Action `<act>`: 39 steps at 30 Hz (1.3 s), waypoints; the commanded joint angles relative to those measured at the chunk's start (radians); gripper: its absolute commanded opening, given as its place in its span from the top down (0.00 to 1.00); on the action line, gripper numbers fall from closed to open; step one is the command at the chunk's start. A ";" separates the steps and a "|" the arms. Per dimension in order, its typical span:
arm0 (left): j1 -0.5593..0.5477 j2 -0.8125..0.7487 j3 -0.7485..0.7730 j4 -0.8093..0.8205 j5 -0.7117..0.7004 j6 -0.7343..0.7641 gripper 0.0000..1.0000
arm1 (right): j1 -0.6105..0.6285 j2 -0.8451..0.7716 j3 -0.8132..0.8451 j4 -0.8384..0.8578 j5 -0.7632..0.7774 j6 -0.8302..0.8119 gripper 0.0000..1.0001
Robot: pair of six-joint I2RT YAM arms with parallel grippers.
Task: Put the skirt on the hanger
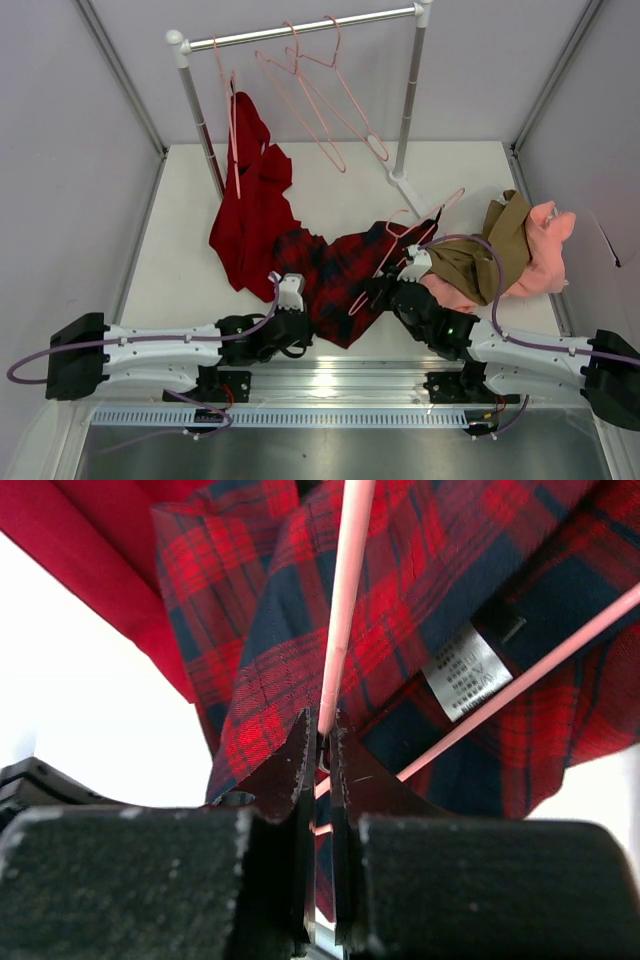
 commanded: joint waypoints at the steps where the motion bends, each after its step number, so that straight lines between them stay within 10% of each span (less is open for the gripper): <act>1: -0.015 0.024 0.052 -0.016 -0.001 0.034 0.94 | 0.013 0.009 -0.011 0.064 0.105 0.019 1.00; 22: -0.172 0.067 0.302 0.014 -0.032 0.210 0.60 | 0.017 0.060 0.006 0.049 0.156 0.039 1.00; 39: 0.011 0.197 0.279 -0.007 0.015 -0.176 0.55 | 0.013 0.032 -0.011 0.021 0.153 0.046 1.00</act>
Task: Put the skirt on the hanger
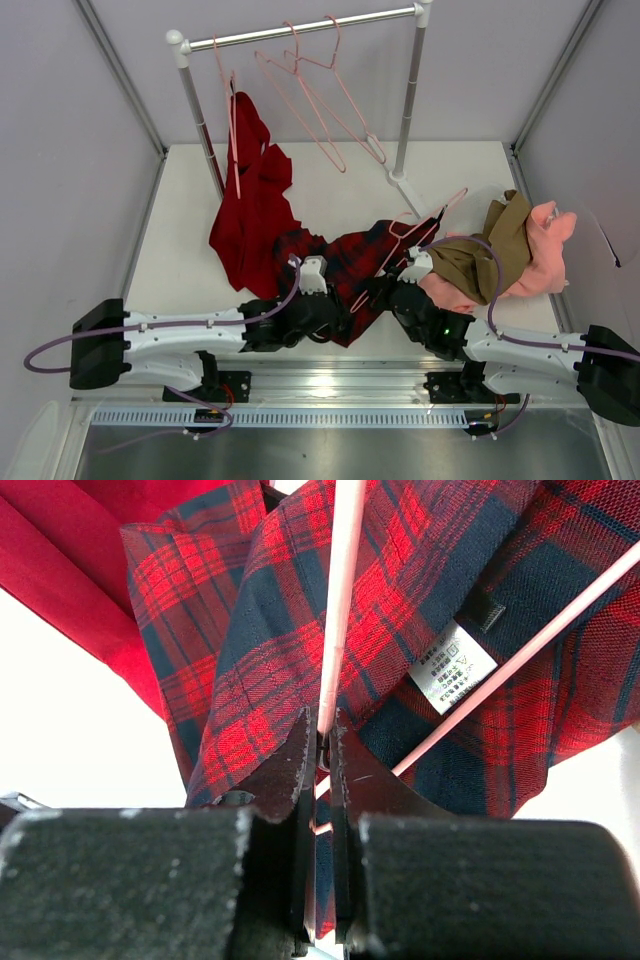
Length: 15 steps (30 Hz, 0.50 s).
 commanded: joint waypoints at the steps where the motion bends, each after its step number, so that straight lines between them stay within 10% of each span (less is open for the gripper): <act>1: 0.032 0.006 -0.013 0.036 0.025 -0.138 0.55 | -0.003 -0.008 0.002 -0.007 0.060 0.023 1.00; 15: 0.051 0.056 -0.078 0.061 0.048 -0.458 0.59 | -0.012 0.002 0.005 -0.013 0.046 0.032 1.00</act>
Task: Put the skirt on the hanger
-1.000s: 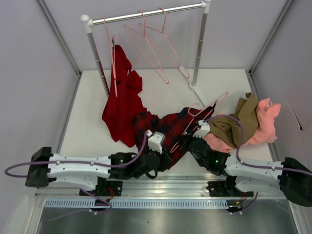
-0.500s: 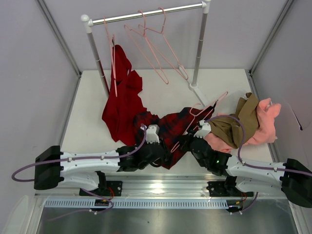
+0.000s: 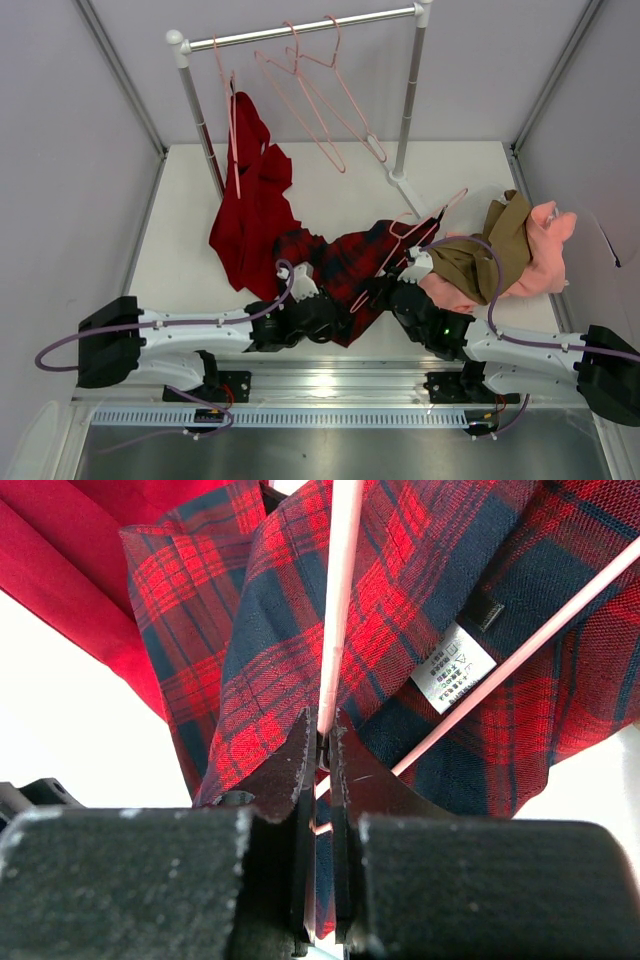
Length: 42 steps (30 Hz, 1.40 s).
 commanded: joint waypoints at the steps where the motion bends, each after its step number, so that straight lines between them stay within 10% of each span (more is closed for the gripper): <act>1: 0.009 0.011 -0.009 0.010 -0.032 -0.126 0.59 | -0.011 0.002 0.003 -0.010 0.047 0.023 1.00; 42: 0.112 0.196 0.014 0.058 -0.086 -0.323 0.60 | -0.039 -0.009 -0.007 -0.041 0.034 0.016 1.00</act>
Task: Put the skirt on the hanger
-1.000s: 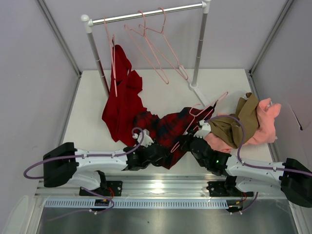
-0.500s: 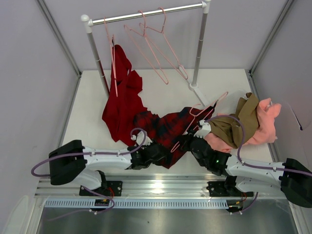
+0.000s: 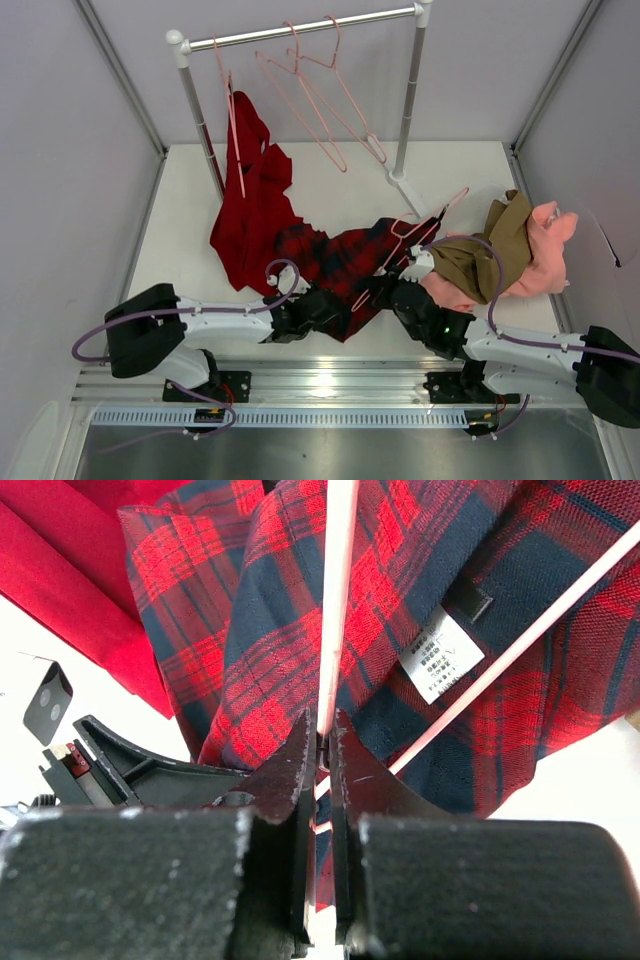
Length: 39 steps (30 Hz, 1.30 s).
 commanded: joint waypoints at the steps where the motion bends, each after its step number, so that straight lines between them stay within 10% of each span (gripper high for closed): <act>1: 0.023 0.013 0.014 0.033 -0.011 -0.011 0.60 | -0.018 -0.016 -0.007 -0.034 0.047 0.009 1.00; 22: 0.057 0.101 0.059 0.095 -0.029 0.092 0.61 | -0.022 -0.228 -0.026 -0.190 -0.014 -0.006 1.00; 39: 0.058 0.026 0.001 0.266 -0.065 0.251 0.97 | -0.021 -0.250 -0.017 -0.220 -0.016 0.005 1.00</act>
